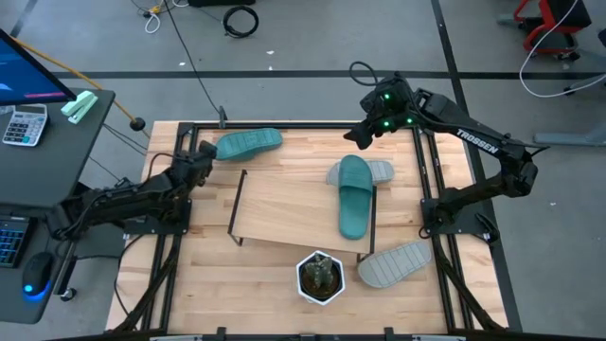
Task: Pick and place slides into the shelf
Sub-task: Put the green slide on the shelf
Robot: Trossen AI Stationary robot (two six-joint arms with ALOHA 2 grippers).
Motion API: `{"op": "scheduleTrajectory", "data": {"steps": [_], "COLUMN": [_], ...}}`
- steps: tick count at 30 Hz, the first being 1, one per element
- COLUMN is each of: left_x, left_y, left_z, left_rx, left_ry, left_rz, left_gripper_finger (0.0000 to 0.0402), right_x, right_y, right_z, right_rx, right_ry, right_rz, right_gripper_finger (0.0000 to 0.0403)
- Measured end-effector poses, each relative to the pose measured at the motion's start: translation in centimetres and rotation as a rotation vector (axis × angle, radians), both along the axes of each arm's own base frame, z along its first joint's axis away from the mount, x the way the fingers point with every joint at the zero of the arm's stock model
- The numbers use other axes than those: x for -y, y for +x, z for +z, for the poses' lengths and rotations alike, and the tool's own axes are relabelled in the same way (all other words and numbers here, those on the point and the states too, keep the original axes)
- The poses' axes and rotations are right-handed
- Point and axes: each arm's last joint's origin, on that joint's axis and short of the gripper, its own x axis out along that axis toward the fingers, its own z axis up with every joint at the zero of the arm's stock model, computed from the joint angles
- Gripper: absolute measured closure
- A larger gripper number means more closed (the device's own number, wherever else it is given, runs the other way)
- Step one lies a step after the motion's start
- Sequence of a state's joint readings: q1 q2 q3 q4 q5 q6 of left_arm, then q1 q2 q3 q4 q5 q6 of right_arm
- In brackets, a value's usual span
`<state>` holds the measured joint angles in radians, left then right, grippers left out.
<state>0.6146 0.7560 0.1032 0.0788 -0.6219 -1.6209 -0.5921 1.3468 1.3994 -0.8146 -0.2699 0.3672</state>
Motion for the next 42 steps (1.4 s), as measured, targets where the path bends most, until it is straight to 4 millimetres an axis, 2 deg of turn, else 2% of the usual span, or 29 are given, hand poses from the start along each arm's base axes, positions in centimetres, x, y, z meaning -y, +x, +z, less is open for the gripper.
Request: {"op": "scheduleTrajectory", "data": {"steps": [9, 16, 20, 29, 42], "left_x": [0.2, -0.3, -0.5, -0.9, -1.1], "left_y": [0.6, 1.5, 1.8, 2.3, 3.2], "left_z": [-1.3, -1.7, -2.0, -1.8, -0.6], "left_rx": [0.017, 0.048, 0.019, 0.039, 0.133], "left_ry": [-0.077, -0.058, -0.081, -0.061, 0.015], "left_rz": [0.036, 0.050, 0.052, 0.055, -0.012], "left_gripper_finger": [0.0162, 0.0172, 0.0203, 0.0328, 0.0338], "right_x": [0.0, 0.0, 0.0, 0.0, 0.0], "right_y": [0.0, 0.0, 0.0, 0.0, 0.0], "right_z": [0.0, 0.0, 0.0, 0.0, 0.0], "right_rx": [0.000, 0.000, 0.001, 0.001, -0.001], "right_ry": [0.000, 0.001, 0.006, 0.002, -0.003], "right_rz": [0.002, 0.001, -0.003, 0.000, 0.004], "right_gripper_finger": [0.0108, 0.0108, 0.0108, 0.0108, 0.0123]}}
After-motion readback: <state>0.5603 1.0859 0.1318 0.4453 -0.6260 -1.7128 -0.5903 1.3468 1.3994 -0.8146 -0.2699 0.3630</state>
